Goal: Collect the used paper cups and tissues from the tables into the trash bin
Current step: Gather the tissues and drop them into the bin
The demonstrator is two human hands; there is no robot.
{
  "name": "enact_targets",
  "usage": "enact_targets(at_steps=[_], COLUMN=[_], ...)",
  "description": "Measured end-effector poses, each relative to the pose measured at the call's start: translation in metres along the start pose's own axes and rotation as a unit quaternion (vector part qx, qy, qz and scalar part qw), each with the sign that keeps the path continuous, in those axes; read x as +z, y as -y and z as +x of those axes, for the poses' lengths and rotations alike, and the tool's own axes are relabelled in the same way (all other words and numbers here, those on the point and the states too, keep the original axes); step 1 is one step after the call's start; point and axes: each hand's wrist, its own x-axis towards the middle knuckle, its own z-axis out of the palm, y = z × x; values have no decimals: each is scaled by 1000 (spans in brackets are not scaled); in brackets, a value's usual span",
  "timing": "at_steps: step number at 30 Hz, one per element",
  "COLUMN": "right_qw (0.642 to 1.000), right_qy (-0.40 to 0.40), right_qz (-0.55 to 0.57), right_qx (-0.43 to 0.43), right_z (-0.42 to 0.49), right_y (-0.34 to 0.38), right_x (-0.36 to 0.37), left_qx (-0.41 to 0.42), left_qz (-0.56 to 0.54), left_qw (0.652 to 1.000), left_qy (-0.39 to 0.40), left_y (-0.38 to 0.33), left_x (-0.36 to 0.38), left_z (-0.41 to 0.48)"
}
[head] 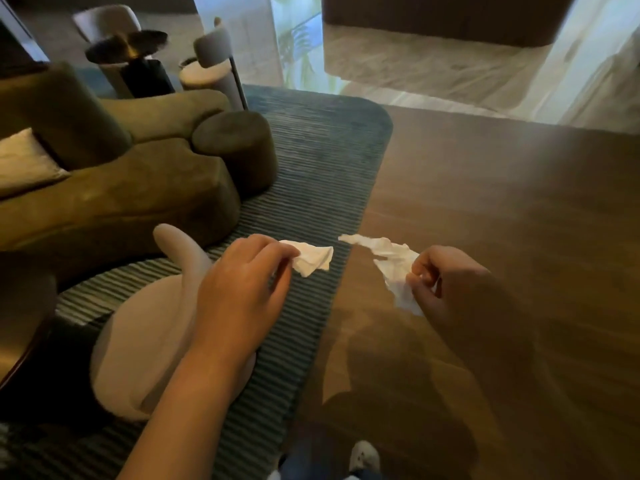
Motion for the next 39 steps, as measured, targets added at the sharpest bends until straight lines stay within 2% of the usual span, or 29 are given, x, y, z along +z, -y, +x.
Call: enact_targets(at_steps=[4, 7, 15, 23, 28, 39], right_qw=[999, 998, 998, 1000, 999, 994], right_qy=[29, 48, 56, 9, 36, 73], right_qz=[38, 46, -26, -7, 6, 29], right_qx=[6, 3, -32, -28, -17, -78], right_z=[70, 130, 324, 500, 601, 871], right_y=[-29, -58, -117, -164, -201, -274], right_x=[24, 44, 66, 56, 85, 113], left_qx=[-49, -46, -51, -20, -35, -98], left_qz=[5, 17, -5, -1, 20, 54], left_qw=[999, 999, 998, 999, 998, 992], left_qy=[-6, -14, -29, -50, -51, -66], left_y=[15, 38, 84, 109, 143, 191], left_x=[38, 77, 185, 237, 278, 367], left_z=[56, 109, 284, 464, 546, 778])
